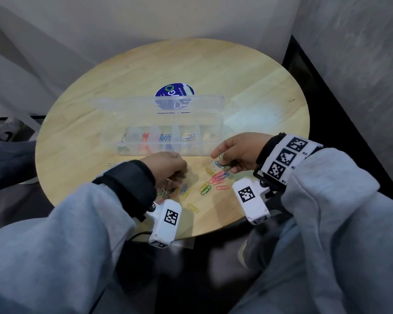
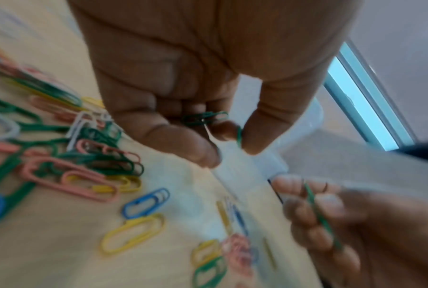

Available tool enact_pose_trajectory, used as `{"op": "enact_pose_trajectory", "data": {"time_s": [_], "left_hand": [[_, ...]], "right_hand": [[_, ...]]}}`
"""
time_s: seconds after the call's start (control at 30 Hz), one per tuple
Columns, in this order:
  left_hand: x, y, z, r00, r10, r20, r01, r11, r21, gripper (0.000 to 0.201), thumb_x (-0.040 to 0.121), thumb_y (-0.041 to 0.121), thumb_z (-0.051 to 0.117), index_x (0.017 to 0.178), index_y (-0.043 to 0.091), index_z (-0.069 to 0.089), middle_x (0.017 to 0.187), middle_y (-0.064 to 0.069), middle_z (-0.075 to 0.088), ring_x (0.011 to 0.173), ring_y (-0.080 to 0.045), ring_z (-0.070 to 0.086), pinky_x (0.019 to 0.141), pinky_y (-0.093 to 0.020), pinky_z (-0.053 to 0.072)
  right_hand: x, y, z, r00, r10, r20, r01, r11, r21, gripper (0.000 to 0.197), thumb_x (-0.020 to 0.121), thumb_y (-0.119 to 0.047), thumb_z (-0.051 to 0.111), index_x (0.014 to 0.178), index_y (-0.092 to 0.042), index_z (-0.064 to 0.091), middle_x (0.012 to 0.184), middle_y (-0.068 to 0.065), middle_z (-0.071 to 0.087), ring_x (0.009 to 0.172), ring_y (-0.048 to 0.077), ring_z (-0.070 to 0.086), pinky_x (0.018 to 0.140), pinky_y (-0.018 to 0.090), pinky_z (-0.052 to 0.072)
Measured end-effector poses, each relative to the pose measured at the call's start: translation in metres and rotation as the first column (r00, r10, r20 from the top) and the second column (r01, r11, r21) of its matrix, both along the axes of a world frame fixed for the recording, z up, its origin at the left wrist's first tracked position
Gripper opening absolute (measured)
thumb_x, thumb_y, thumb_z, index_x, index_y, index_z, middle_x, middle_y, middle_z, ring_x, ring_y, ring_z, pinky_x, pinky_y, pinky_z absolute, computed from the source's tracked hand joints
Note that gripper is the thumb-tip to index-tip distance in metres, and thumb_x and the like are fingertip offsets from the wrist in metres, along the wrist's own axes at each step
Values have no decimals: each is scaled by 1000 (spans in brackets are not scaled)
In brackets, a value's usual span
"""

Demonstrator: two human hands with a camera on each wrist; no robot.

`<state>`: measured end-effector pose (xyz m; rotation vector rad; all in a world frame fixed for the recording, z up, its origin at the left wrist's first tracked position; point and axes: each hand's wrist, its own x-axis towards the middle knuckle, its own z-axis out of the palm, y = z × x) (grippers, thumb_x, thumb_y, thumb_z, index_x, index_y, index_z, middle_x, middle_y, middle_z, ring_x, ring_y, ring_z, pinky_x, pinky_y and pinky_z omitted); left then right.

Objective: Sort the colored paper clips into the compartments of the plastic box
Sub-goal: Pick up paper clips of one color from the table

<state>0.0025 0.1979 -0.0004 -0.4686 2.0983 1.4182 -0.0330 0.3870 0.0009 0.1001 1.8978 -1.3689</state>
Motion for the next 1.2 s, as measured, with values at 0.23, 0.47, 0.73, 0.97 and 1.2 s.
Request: {"op": "enact_pose_trajectory", "data": {"time_s": [0.23, 0.47, 0.73, 0.97, 1.2], "left_hand": [[4, -24, 9, 974, 217, 64, -226, 958, 179, 21, 82, 3, 38, 64, 11, 39, 51, -5, 45, 35, -10, 38, 34, -12, 26], [4, -30, 3, 974, -226, -15, 212, 932, -295, 20, 81, 12, 61, 70, 19, 45, 56, 0, 42, 46, -15, 32, 46, -21, 25], [12, -29, -10, 875, -479, 72, 371, 566, -736, 15, 73, 25, 69, 72, 26, 54, 69, 11, 50, 70, -14, 50, 55, -22, 33], [7, -26, -18, 865, -497, 62, 389, 589, -708, 25, 74, 29, 72, 64, 25, 49, 65, 11, 51, 62, -10, 48, 51, -21, 32], [2, -28, -20, 872, -488, -26, 330, 626, -707, 21, 80, 30, 65, 65, 26, 51, 64, 10, 48, 68, -15, 49, 53, -23, 31]], "right_hand": [[7, -16, -3, 989, 56, 137, -51, 998, -43, 28, 91, 0, 32, 72, -6, 52, 65, 5, 44, 38, 8, 46, 33, 14, 36], [19, -24, 0, 859, 492, -141, -363, 779, 512, 10, 77, -13, 68, 73, -19, 60, 62, -7, 57, 51, 6, 50, 42, 14, 41], [26, -46, -5, 674, 727, -132, -383, 496, 779, 10, 80, -22, 64, 83, -23, 54, 82, -6, 55, 77, 17, 52, 55, 21, 38], [28, -54, -10, 606, 776, -177, -385, 481, 787, 15, 79, -20, 65, 78, -23, 51, 90, -2, 61, 79, 17, 50, 56, 21, 36], [29, -59, -13, 552, 822, -139, -470, 445, 762, 13, 79, -13, 62, 79, -24, 54, 86, -4, 58, 78, 18, 51, 65, 25, 40]]}}
